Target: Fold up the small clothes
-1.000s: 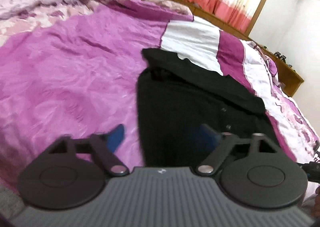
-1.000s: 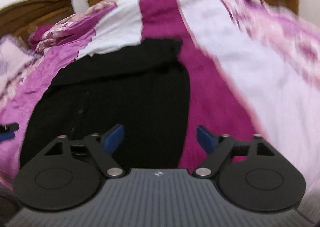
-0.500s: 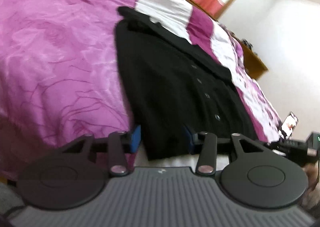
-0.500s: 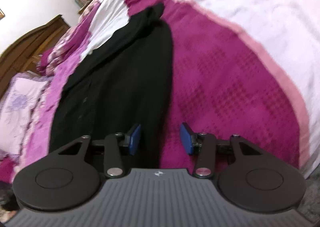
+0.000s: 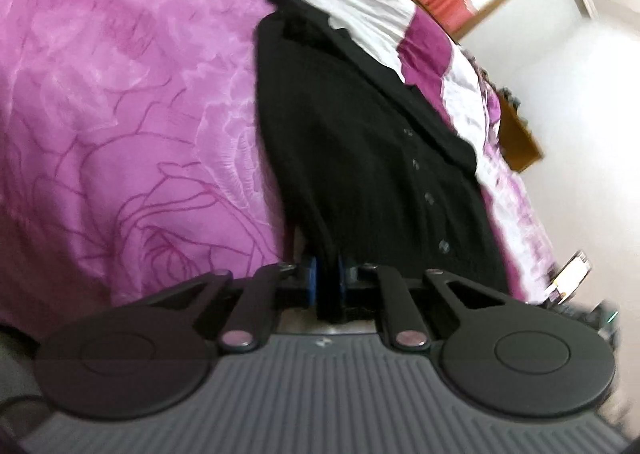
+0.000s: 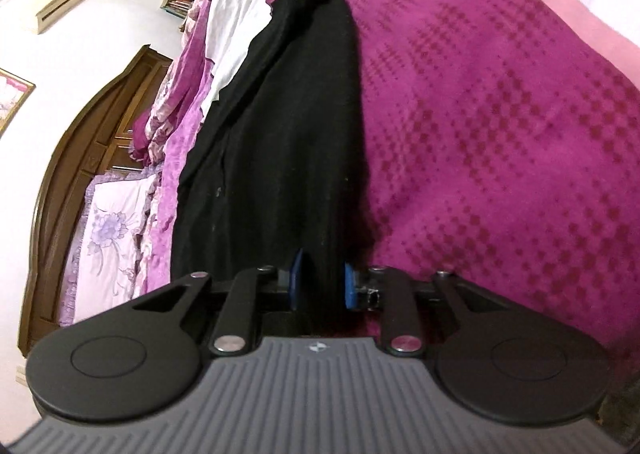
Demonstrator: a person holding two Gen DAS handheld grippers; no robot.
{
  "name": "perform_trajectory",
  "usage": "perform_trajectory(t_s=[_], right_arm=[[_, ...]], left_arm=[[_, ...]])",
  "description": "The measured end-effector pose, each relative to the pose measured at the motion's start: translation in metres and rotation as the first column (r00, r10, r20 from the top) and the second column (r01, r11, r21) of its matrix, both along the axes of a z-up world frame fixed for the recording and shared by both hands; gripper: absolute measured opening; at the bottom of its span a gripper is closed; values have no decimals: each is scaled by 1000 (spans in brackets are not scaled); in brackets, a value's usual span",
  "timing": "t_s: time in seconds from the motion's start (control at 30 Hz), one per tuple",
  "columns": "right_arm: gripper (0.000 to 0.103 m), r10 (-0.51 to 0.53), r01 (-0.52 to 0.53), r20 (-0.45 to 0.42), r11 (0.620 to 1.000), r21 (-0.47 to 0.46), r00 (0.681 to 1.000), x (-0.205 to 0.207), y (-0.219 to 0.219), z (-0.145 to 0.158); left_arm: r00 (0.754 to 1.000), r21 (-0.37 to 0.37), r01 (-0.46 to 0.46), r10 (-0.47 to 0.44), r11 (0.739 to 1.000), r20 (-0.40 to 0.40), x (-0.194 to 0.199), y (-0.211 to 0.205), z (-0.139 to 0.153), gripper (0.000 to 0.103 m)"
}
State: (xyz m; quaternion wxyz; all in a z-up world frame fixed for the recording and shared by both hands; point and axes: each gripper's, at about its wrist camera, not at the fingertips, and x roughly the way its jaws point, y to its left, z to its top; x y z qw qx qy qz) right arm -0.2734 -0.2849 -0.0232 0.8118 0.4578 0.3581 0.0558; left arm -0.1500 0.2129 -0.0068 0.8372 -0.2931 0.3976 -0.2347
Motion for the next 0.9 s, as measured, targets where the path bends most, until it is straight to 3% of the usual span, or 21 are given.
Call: perform_trajectory(t_s=[0.1, 0.2, 0.23, 0.27, 0.4, 0.47, 0.53, 0.63, 0.77, 0.9], right_arm=[[27, -39, 39, 0, 998, 41, 999, 5, 2, -3], [26, -62, 63, -12, 995, 75, 998, 6, 0, -6], [18, -71, 73, -19, 994, 77, 997, 5, 0, -6], [9, -86, 88, -30, 994, 64, 996, 4, 1, -5], [5, -93, 94, 23, 994, -49, 995, 5, 13, 6], [5, -97, 98, 23, 994, -45, 995, 9, 14, 13], [5, -100, 101, 74, 995, -16, 992, 13, 15, 31], [5, -80, 97, 191, 992, -80, 978, 15, 19, 60], [5, -120, 133, 155, 988, -74, 981, 24, 12, 67], [5, -154, 165, 193, 985, -45, 969, 24, 2, 74]], left_arm=[[998, -54, -21, 18, 998, -52, 3, 6, -5, 12], [999, -32, -16, 15, 999, -52, 3, 4, -1, 11], [999, -16, -16, 15, 1000, -44, 3, 3, 1, 9], [999, -5, -17, 17, 1000, -32, 0, 2, 5, 9], [999, 76, -40, 39, 996, 5, -7, -8, 24, 7], [997, 95, -61, 56, 994, 60, -12, -14, 41, 7], [992, 83, -81, 73, 993, 103, -14, -15, 55, 7], [984, 38, -112, 106, 993, 142, -9, -12, 75, 7], [974, -8, -123, 122, 992, 191, 3, -10, 96, 7], [965, -12, -138, 137, 990, 223, 15, -12, 115, 7]])
